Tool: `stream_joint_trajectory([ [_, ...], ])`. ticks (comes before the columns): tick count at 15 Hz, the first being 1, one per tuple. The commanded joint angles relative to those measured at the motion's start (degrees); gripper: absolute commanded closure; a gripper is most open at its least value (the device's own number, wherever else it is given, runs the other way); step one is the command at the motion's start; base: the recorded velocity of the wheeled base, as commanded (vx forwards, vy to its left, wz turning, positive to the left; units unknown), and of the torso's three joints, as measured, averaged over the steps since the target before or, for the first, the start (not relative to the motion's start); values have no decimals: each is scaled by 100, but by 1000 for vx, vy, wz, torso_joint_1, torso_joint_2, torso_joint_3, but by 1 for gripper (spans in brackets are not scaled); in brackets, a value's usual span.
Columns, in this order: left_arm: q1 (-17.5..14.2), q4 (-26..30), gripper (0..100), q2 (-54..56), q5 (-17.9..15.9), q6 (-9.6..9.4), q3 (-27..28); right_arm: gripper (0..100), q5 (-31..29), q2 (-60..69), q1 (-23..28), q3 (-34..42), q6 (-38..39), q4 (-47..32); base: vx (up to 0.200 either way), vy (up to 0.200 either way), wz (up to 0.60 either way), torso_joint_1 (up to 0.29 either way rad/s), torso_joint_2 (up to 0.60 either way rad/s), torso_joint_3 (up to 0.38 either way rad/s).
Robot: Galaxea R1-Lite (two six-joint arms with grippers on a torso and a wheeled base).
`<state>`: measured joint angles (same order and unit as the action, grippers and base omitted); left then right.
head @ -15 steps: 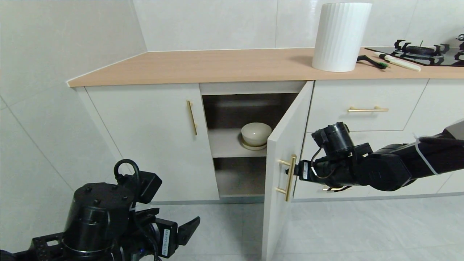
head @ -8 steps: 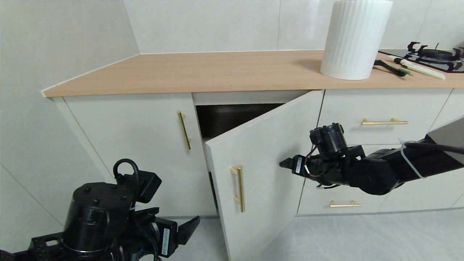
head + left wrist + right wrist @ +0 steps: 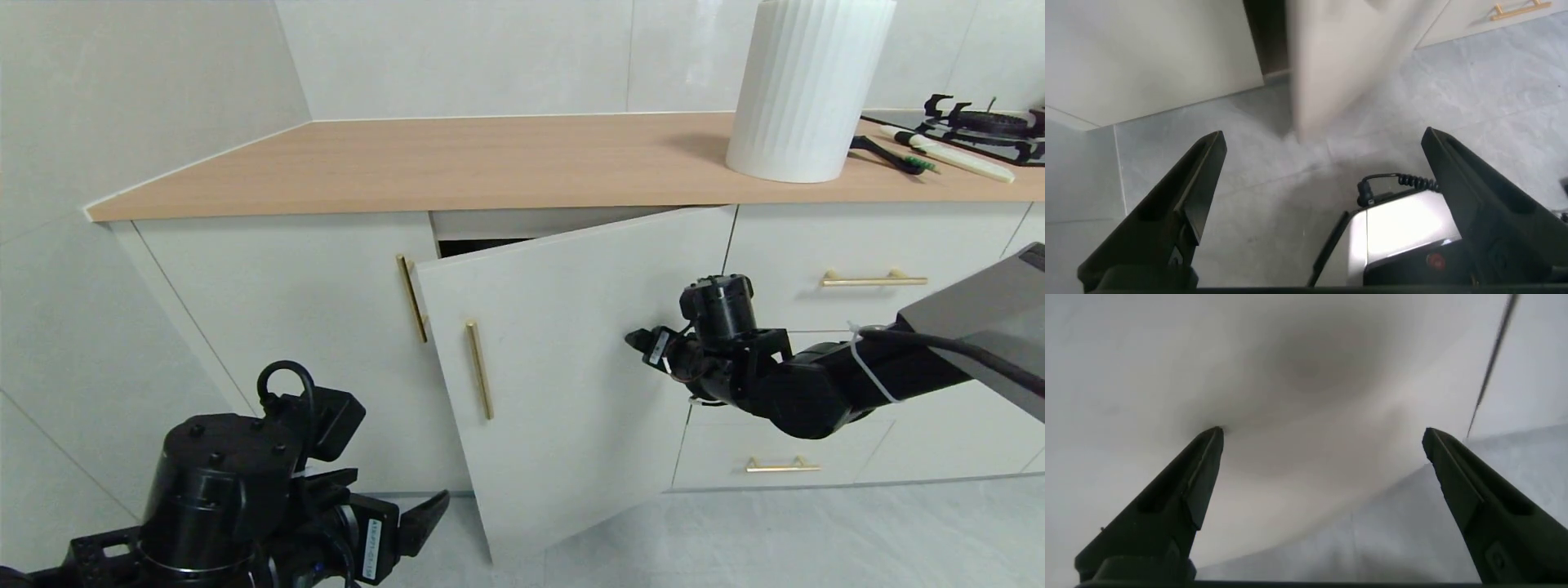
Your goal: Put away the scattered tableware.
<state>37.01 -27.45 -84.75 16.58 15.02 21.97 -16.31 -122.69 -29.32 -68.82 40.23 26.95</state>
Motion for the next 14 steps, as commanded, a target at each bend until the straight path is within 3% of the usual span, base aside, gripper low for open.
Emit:
stream_joint_trajectory([
  [1, -1, -6, 0, 11, 3, 1, -17, 0, -92, -256, -4, -167, 46, -15, 0, 0, 0, 0, 0, 0],
  [14, -1, -14, 0, 37, 3, -8, -52, 0, -927, -555, 339, -1011, 565, -15, 0, 0, 0, 0, 0, 0],
])
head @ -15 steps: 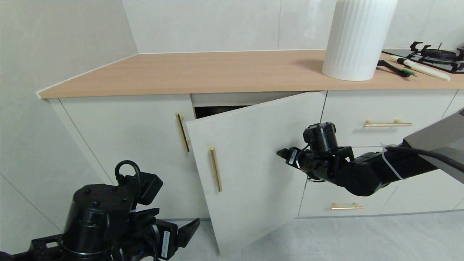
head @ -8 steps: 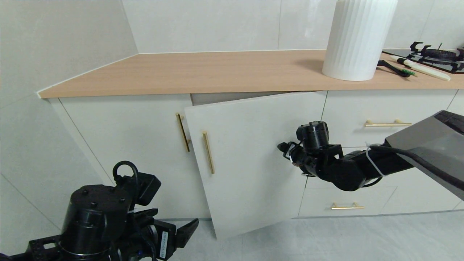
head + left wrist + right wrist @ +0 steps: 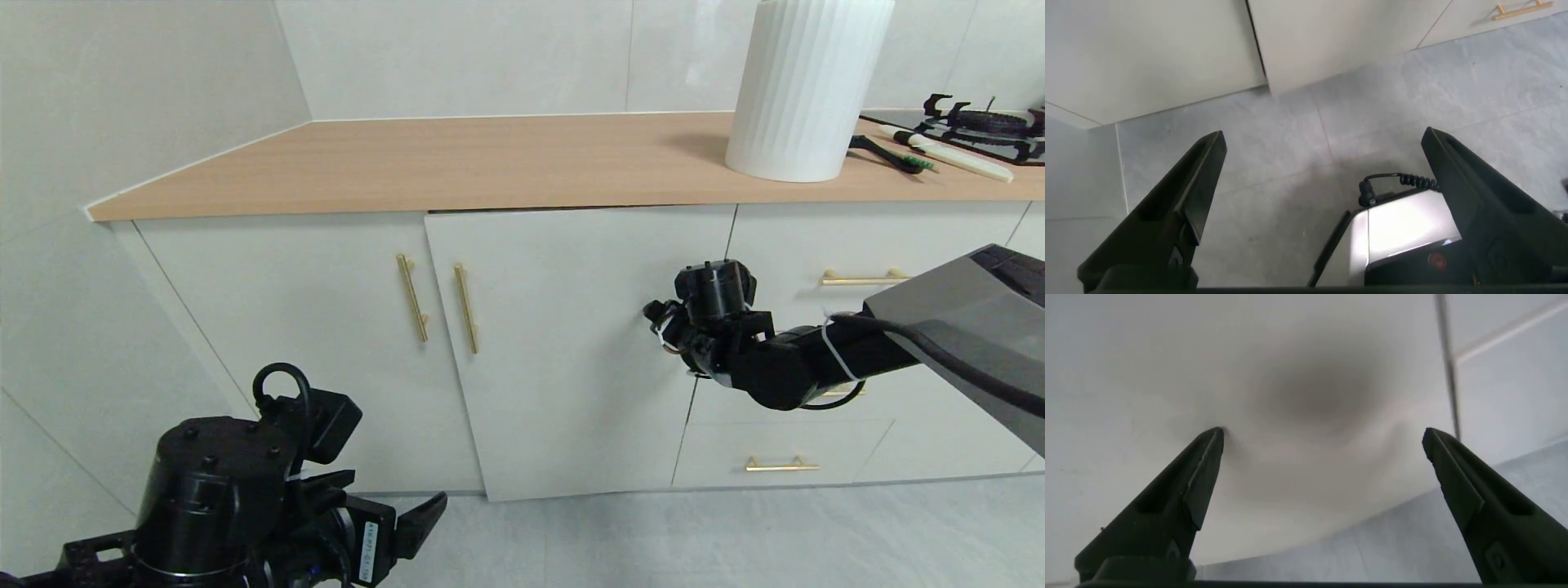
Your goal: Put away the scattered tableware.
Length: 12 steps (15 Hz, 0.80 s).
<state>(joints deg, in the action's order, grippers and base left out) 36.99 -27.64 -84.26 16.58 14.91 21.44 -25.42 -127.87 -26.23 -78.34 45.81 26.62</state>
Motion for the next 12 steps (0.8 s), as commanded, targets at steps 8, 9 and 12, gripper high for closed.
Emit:
stream_joint_trajectory([
  [8, 2, 4, 0, -11, 3, 3, 0, 0, -157, 25, 110, -112, 33, 1, 0, 0, 0, 0, 0, 0],
  [9, 2, 4, 0, -11, 3, 3, 0, 0, -95, 218, 101, 73, 24, -8, 0, 0, 0, 0, 0, 0],
  [12, -7, -5, 0, 41, 3, 12, -9, 0, 450, 1335, 4, 908, -28, 9, 0, 0, 0, 0, 0, 0],
])
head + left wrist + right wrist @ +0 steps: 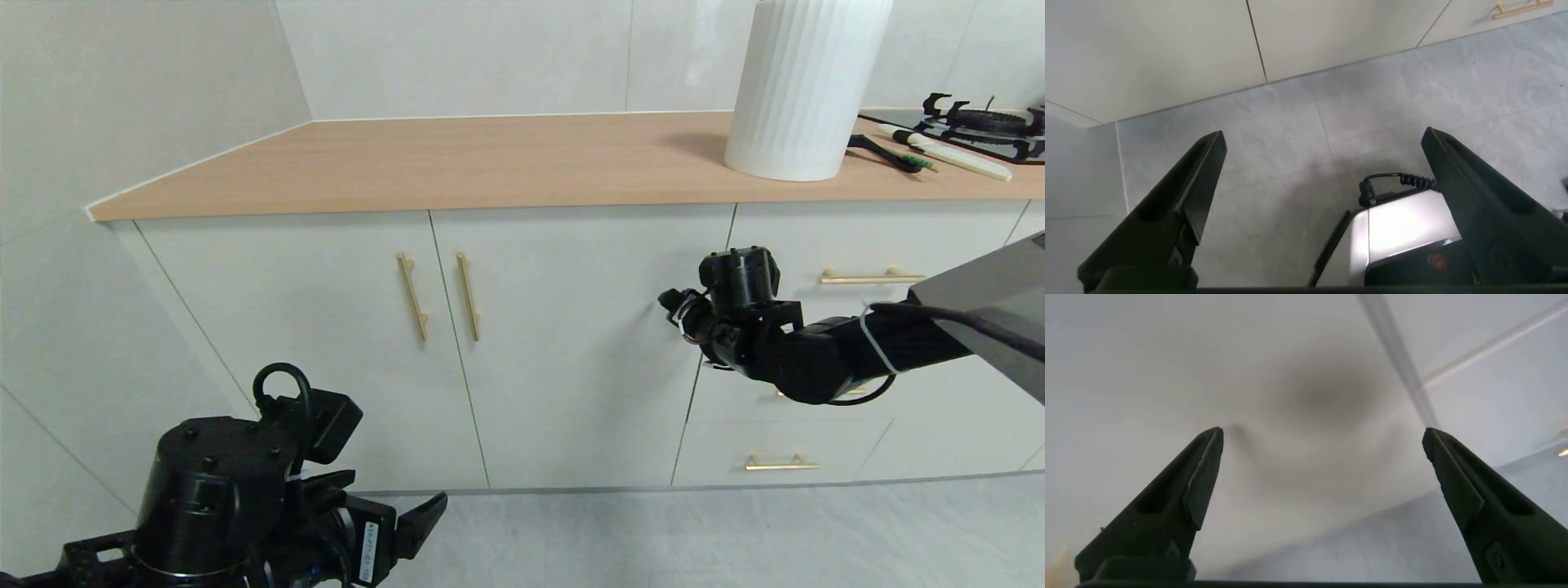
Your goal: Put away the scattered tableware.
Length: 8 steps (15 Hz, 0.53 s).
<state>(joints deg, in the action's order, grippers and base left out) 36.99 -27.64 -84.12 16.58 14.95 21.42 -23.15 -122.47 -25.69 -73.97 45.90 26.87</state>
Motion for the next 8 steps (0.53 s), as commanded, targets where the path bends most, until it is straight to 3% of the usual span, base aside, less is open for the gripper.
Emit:
stream_joint_trajectory([
  [1, -34, 13, 0, 185, 3, 8, -15, 0, 258, 1383, -68, 893, -230, -15, 0, 0, 0, 0, 0, 0],
  [3, -157, 30, 0, 616, 12, -9, -50, 0, 206, 2368, -200, 1816, -934, -6, 0, 0, 0, 0, 0, 0],
  [5, -807, 92, 0, 1714, 3, -361, -129, 0, 170, 4591, -235, 3600, -2111, 134, 0, 0, 0, 0, 0, 0],
  [6, -1027, 206, 0, 2092, 12, -396, -226, 0, 135, 5338, -226, 4049, -2507, 134, 0, 0, 0, 0, 0, 0],
  [8, -1510, 1006, 0, 3270, 12, -475, -384, 0, -76, 7219, 99, 4848, -3447, 20, 0, 0, 0, 0, 0, 0],
])
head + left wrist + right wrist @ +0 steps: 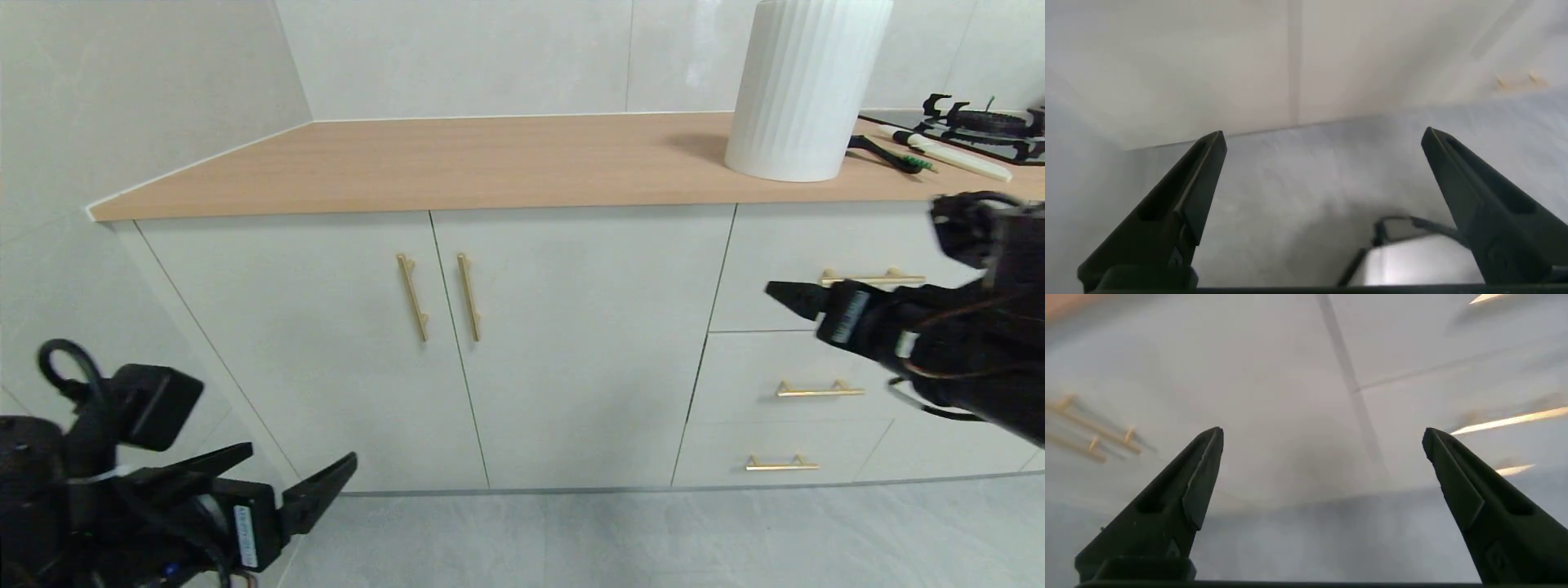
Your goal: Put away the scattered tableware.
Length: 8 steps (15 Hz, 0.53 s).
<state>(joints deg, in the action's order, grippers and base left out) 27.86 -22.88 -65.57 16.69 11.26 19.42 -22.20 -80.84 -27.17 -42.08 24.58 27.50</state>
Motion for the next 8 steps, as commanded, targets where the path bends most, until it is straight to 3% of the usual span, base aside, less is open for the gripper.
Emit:
stream_joint_trajectory([
  [1, -790, 1084, 0, 2013, -8, -151, -140, 0, -180, 3707, 634, 1730, -1605, -289, 0, 0, 0, 0, 0, 0],
  [2, -861, 1409, 0, 2312, -8, -186, -96, 0, -180, 4041, 872, 1721, -1719, -500, 0, 0, 0, 0, 0, 0],
  [3, -905, 2279, 0, 3130, -8, -300, 18, 0, -180, 4893, 1293, 1633, -1983, -1159, 0, 0, 0, 0, 0, 0],
  [5, -913, 3369, 0, 4149, 45, -371, 150, 0, -355, 6115, 1680, 1589, -2493, -2232, 0, 0, 0, 0, 0, 0],
  [6, -922, 3686, 0, 4483, 177, -371, 159, 0, -434, 6616, 1847, 1624, -2642, -2601, 0, 0, 0, 0, 0, 0],
  [8, -1327, 3897, 0, 4940, 265, -379, 88, 0, -452, 7389, 2023, 1659, -2721, -3190, 0, 0, 0, 0, 0, 0],
])
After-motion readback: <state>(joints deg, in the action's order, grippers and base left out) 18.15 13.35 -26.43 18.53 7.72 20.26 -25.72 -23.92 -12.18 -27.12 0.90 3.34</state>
